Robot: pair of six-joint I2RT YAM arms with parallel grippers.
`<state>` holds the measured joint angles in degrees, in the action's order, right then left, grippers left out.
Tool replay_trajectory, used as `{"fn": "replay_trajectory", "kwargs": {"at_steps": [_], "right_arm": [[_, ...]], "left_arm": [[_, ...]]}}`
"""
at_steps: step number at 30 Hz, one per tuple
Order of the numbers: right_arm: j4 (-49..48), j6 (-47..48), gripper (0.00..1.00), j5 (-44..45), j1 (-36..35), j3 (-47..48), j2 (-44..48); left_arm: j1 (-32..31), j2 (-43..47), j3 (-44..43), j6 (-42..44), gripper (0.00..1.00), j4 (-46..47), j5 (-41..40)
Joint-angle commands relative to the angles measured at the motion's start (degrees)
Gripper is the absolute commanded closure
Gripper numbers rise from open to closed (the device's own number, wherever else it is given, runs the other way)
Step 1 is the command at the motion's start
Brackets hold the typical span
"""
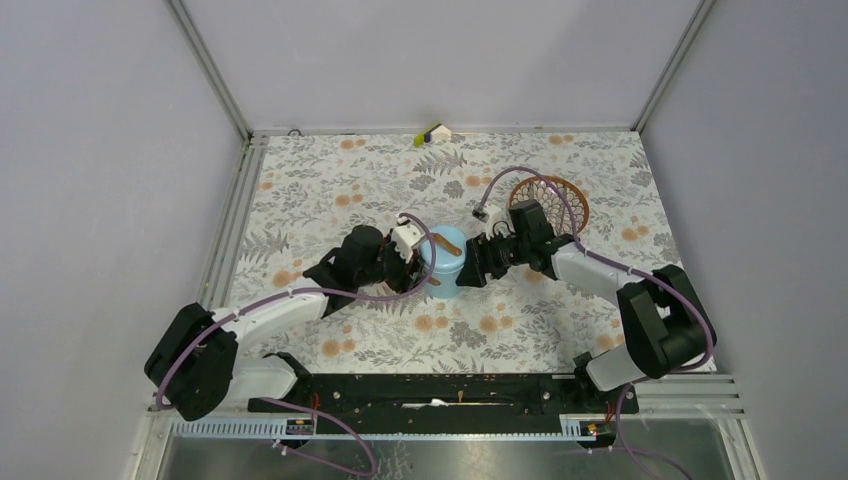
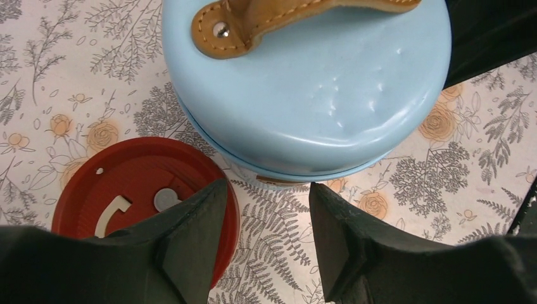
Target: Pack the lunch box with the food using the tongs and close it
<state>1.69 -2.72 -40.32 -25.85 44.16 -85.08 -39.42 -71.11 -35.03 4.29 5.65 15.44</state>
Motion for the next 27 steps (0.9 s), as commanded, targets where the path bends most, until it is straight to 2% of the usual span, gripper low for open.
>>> {"fn": "replay_trajectory", "kwargs": {"at_steps": [1, 7, 11, 15, 18, 22, 25, 27], "right_arm": [[-6.17, -1.31, 0.22, 1.40, 0.18, 2.59, -2.10], [-5.45, -1.61, 0.22, 1.61, 1.26, 4.03, -1.68], [-0.96, -0.26, 0.18, -1.32, 5.33, 4.65, 2.05], [9.03, 7.41, 0.13, -2.90, 7.70, 5.82, 7.84], [16.76, 12.28, 0.09, -2.37, 8.45, 7.99, 11.29], [22.37, 13.97, 0.03, -2.27, 12.38, 11.91, 13.98], [24.60, 13.74, 0.00, -1.71, 15.53, 15.90, 14.99], [25.33, 13.40, 0.00, -0.91, 17.60, 18.06, 15.23]], "left_arm": [[0.11, -0.46, -1.08, -1.26, 0.42, 5.43, -2.05], [2.51, 0.62, -3.61, -3.39, 0.32, -2.98, 0.22], [6.14, 3.56, -5.87, -3.68, 0.15, -12.11, 6.84], [11.51, 7.49, -7.61, -1.60, 0.02, -19.51, 15.48], [17.29, 9.21, -9.76, -0.75, 0.01, -24.12, 20.18], [27.50, 8.53, -15.54, -0.03, 0.01, -30.27, 25.45], [35.04, 5.16, -23.40, 1.56, 0.01, -36.58, 26.55], [37.47, 0.51, -30.50, 5.72, 0.01, -43.92, 25.46]]}}
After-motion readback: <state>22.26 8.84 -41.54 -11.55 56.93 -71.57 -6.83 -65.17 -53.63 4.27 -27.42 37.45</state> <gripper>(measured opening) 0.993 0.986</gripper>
